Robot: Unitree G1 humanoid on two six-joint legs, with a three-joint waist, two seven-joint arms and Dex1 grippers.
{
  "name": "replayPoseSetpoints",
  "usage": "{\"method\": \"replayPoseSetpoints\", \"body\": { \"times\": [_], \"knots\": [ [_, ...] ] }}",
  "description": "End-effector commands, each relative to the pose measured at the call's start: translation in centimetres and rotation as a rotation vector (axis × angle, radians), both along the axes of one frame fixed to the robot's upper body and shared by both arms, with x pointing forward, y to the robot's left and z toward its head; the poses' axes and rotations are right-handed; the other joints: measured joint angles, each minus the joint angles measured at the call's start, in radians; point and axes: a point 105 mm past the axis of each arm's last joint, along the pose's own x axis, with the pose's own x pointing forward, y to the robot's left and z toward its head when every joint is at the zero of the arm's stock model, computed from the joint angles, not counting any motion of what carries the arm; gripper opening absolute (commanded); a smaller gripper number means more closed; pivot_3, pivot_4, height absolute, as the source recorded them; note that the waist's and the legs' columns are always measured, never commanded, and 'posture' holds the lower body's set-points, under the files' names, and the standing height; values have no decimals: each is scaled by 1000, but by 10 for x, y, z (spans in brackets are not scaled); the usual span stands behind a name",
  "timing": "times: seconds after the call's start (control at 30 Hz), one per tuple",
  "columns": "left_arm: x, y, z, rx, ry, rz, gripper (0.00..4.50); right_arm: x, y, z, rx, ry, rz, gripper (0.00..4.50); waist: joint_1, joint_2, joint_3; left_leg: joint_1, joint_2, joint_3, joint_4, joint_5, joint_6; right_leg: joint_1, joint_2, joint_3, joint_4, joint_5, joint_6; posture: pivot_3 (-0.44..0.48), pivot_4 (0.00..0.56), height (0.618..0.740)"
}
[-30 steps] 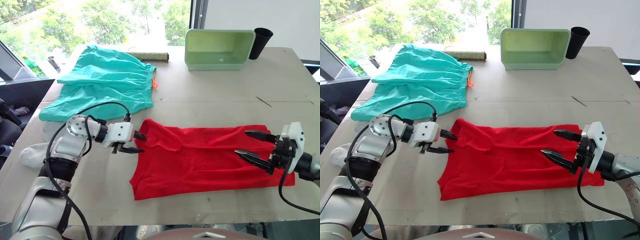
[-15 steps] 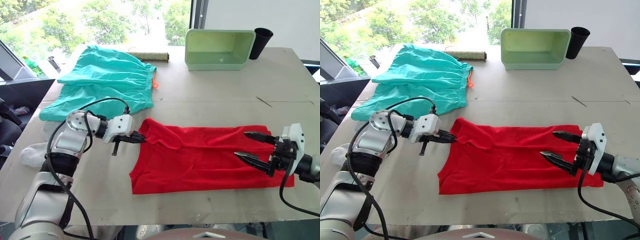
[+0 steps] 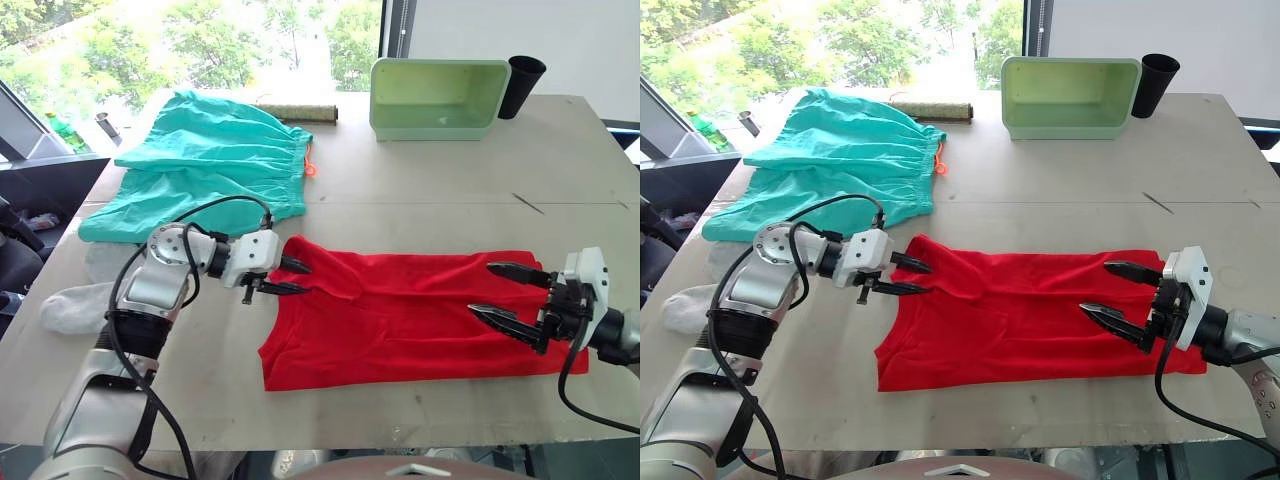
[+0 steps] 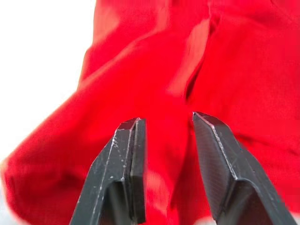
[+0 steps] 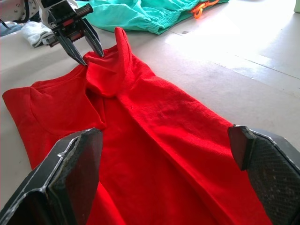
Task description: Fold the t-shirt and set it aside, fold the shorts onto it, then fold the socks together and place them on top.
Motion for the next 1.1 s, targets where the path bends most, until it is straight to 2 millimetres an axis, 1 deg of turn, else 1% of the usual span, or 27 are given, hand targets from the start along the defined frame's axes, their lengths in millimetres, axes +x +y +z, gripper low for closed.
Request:
{"method": "replayPoseSetpoints", "body": {
  "times": [0.03, 0.27, 0.37, 0.47, 0.5, 0.53, 0.7, 0.9, 0.93, 1.03, 1.1],
  "knots": [
    [-2, -6, 1, 10, -48, -33, 1737, -2, 4, 7, 3, -42, 15, 4500, 0, 0, 0, 0, 0, 0, 0, 0, 0, 0, 0, 0, 0, 0, 0, 0, 150, 740],
    [4, -3, -1, 27, -65, -13, 1737, -1, 4, 7, 8, -44, 7, 4500, 0, 0, 0, 0, 0, 0, 0, 0, 0, 0, 0, 0, 0, 0, 0, 0, 150, 740],
    [8, -5, 1, -1, -61, 4, 1737, -1, 4, 6, 10, -44, 4, 4500, 1, 0, 0, 0, 0, 0, 0, 0, 0, 0, 0, 0, 0, 0, 0, 0, 150, 740],
    [9, -5, 3, -10, -58, 8, 971, -1, 5, 6, 13, -42, 5, 4500, 1, 0, 0, 0, 0, 0, 0, 0, 0, 0, 0, 0, 0, 0, 0, 0, 150, 740],
    [9, -5, 3, -17, -54, 14, 409, -2, 5, 6, 13, -41, 5, 4500, 1, 0, 0, 0, 0, 0, 0, 0, 0, 0, 0, 0, 0, 0, 0, 0, 150, 740],
    [10, -5, 4, -22, -54, 19, 44, -2, 5, 6, 13, -41, 5, 4500, 1, 0, 0, 0, 0, 0, 0, 0, 0, 0, 0, 0, 0, 0, 0, 0, 150, 740],
    [13, -5, 5, -24, -59, 28, 12, -2, 6, 5, 15, -39, 5, 4500, 1, 0, 0, 0, 0, 0, 0, 2, 3, 0, 0, 0, 0, 0, 0, 0, 150, 740],
    [9, -7, 2, -18, -45, 6, 12, -1, 4, 6, 12, -42, 1, 4500, 1, 0, 0, 0, 0, 0, 0, 2, 3, 0, 0, 0, 0, 0, 0, 0, 150, 740],
    [9, -7, 3, -23, -45, 7, 12, -1, 4, 6, 11, -42, 0, 4500, 1, 0, 0, 0, 0, 0, 0, 2, 3, 0, 0, 0, 0, 0, 0, 0, 150, 740],
    [9, -10, 16, -57, -26, 13, 12, -1, 4, 6, 10, -41, -3, 4500, 1, 0, 0, 0, 0, 0, 0, 2, 3, 0, 0, 0, 0, 0, 0, 0, 150, 740],
    [5, -12, 24, -70, 3, 3, 12, -1, 3, 5, 6, -41, -7, 4500, 1, 0, 0, 0, 0, 0, 0, 2, 3, 0, 0, 0, 0, 0, 0, 0, 150, 740]
  ]
}}
